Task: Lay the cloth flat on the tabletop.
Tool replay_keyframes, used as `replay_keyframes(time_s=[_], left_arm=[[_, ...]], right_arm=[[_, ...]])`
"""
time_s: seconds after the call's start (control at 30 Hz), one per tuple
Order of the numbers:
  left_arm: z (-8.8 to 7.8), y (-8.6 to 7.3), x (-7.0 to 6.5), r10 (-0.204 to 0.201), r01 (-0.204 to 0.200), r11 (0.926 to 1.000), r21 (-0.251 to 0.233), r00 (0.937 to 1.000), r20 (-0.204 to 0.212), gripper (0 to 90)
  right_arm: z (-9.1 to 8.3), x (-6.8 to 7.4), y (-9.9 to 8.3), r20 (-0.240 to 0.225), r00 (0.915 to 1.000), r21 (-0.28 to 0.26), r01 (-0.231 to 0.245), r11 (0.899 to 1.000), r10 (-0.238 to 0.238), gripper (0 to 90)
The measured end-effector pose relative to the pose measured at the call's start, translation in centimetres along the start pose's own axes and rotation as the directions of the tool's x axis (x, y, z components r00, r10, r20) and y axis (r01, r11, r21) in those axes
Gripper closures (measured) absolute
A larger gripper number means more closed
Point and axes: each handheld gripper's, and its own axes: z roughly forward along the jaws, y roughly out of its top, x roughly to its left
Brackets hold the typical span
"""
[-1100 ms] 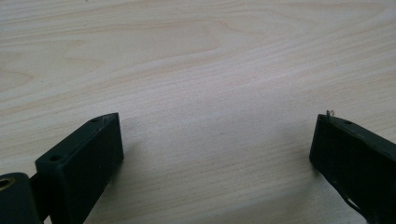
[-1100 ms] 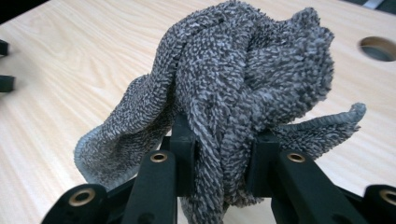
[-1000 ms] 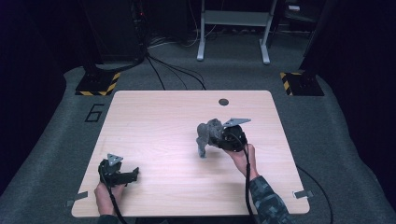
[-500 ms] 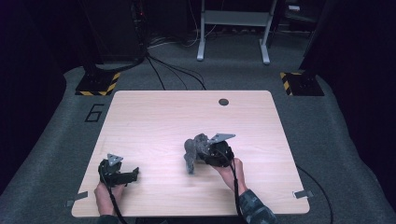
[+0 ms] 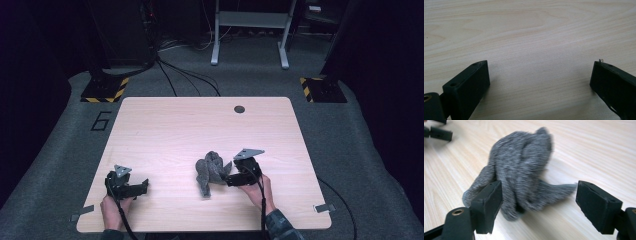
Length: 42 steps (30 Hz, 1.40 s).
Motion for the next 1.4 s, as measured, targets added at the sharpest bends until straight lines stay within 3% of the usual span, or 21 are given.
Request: replay_keyframes(time_s=[0.17,0.23,0.33,0.47,0.53,0.57,0.6,0.63,0.67,0.7,0.73,0.77,0.87,0.97,1.0,1.03,1.07,1.13,1.17,1.33,1.4], left_arm=[[-0.1,0.2,-0.4,-0.024,0.024,0.9995,0.018,0.9997,-0.001,0.1],[-0.8,0.2,-1.1,-0.056,0.057,0.9983,-0.015,0.9974,0.045,0.3],[-1.3,0.3,-2.0,-0.058,0.061,0.9976,-0.034,0.9954,0.076,0.8],[-1.8,0.7,-4.5,-0.016,0.022,0.999,-0.04,0.9882,0.152,0.8],[-2.0,1.1,-6.6,0.04,-0.032,0.9987,-0.04,0.9794,0.198,0.9],[-2.0,1.1,-6.6,0.04,-0.032,0.9987,-0.04,0.9794,0.198,1.0],[-2.0,1.3,-7.3,0.053,-0.046,0.9983,-0.036,0.9752,0.215,1.0],[-1.9,1.5,-8.5,0.069,-0.059,0.9972,-0.046,0.9665,0.247,1.1],[-1.9,1.5,-8.5,0.069,-0.059,0.9972,-0.046,0.9665,0.247,1.2],[-1.8,1.5,-9.0,0.08,-0.069,0.9963,-0.052,0.9627,0.259,1.2],[-1.4,1.7,-9.8,0.09,-0.082,0.9959,-0.039,0.9543,0.285,1.5],[-1.4,1.7,-9.8,0.09,-0.082,0.9959,-0.039,0.9543,0.285,1.5],[-0.8,1.9,-11.1,0.108,-0.102,0.9942,-0.035,0.9414,0.32,1.5],[-0.6,2.3,-12.3,0.132,-0.123,0.9913,-0.046,0.9274,0.35,1.5],[-0.6,2.5,-13.0,0.14,-0.13,0.9901,-0.052,0.9186,0.369,1.5],[-0.6,2.5,-13.0,0.14,-0.13,0.9901,-0.052,0.9186,0.369,1.6],[-0.6,2.8,-13.8,0.15,-0.136,0.9886,-0.064,0.9126,0.38,2.7],[-0.5,2.9,-14.2,0.147,-0.13,0.9891,-0.07,0.9131,0.38,4.2],[-0.5,3.0,-14.6,0.154,-0.141,0.988,-0.062,0.9055,0.395,5.2],[0.0,3.3,-16.4,0.193,-0.182,0.981,-0.067,0.8898,0.413,7.4],[0.2,3.3,-16.9,0.209,-0.196,0.9779,-0.072,0.8902,0.405,11.0]], right_arm=[[-1.8,-1.8,-0.4,0.038,0.9983,-0.029,-0.042,0.999,0.043,22.9],[-2.1,-2.6,-0.7,0.058,0.9954,-0.04,-0.073,0.997,0.075,25.9],[-2.0,-3.1,-0.7,0.077,0.9932,-0.036,-0.085,0.996,0.087,28.1],[-1.0,-3.4,-0.4,0.101,0.9914,-0.014,-0.081,0.997,0.082,34.3],[0.2,-3.4,0.0,0.106,0.9924,0.016,-0.064,0.998,0.062,38.9],[0.7,-3.4,0.2,0.103,0.9927,0.029,-0.065,0.997,0.062,40.5],[0.7,-3.4,0.2,0.103,0.9927,0.029,-0.065,0.997,0.062,40.5],[1.3,-3.4,0.3,0.105,0.9925,0.049,-0.067,0.997,0.062,43.4],[1.3,-3.4,0.3,0.105,0.9925,0.049,-0.067,0.997,0.062,43.4],[1.6,-3.4,0.4,0.104,0.9926,0.051,-0.067,0.996,0.061,45.4],[2.1,-3.4,0.4,0.111,0.9921,0.06,-0.065,0.996,0.058,47.9],[2.2,-3.4,0.3,0.112,0.992,0.06,-0.065,0.996,0.058,48.6],[2.6,-3.3,0.3,0.121,0.9903,0.067,-0.076,0.995,0.067,49.1],[2.8,-3.4,0.2,0.127,0.9899,0.064,-0.07,0.995,0.062,49.3],[3.0,-3.5,0.1,0.128,0.9892,0.065,-0.081,0.995,0.072,49.9],[3.0,-3.5,0.1,0.128,0.9892,0.065,-0.081,0.995,0.072,49.9],[3.2,-3.6,0.0,0.129,0.9893,0.073,-0.078,0.994,0.068,51.8],[3.3,-3.6,0.0,0.132,0.9883,0.075,-0.087,0.993,0.077,52.2],[3.4,-3.6,0.0,0.13,0.9877,0.075,-0.096,0.993,0.086,52.4],[3.4,-3.3,0.1,0.104,0.9922,0.073,-0.076,0.994,0.068,53.4],[3.6,-3.1,0.0,0.091,0.9929,0.082,-0.084,0.993,0.076,58.0]])
